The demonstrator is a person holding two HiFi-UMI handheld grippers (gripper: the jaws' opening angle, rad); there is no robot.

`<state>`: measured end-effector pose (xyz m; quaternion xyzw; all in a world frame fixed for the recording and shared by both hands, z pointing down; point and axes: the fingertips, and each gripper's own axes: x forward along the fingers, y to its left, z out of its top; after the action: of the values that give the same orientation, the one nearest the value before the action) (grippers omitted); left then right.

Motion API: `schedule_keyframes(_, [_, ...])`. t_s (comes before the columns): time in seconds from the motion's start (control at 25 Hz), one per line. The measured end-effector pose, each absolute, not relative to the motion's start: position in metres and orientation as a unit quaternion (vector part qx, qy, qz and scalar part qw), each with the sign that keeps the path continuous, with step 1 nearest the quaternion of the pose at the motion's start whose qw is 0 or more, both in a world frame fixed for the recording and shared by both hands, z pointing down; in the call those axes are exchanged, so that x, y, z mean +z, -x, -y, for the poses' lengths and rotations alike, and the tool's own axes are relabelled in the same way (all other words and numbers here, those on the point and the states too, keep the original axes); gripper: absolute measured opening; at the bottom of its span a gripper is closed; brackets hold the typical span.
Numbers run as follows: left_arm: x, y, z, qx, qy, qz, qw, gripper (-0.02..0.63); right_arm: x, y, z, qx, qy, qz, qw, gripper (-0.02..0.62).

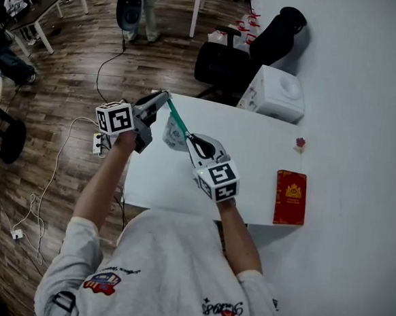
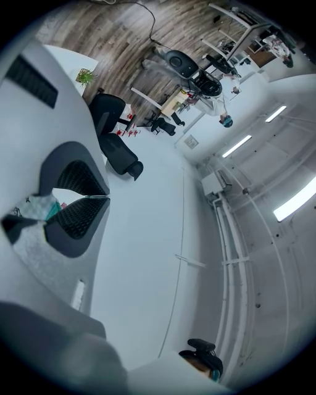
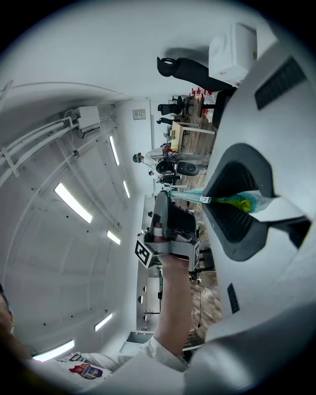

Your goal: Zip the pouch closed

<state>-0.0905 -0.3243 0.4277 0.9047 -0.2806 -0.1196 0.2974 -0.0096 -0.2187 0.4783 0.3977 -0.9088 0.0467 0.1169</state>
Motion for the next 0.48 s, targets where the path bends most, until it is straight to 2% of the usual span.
schedule_keyframes(0.48, [0.4271, 0.0874, 0.3266, -0.112, -0.907, 0.282, 0.292, 0.015, 0.4802, 0.0027, 0.2123, 0.051, -0.407, 0.905, 0.114, 0.035])
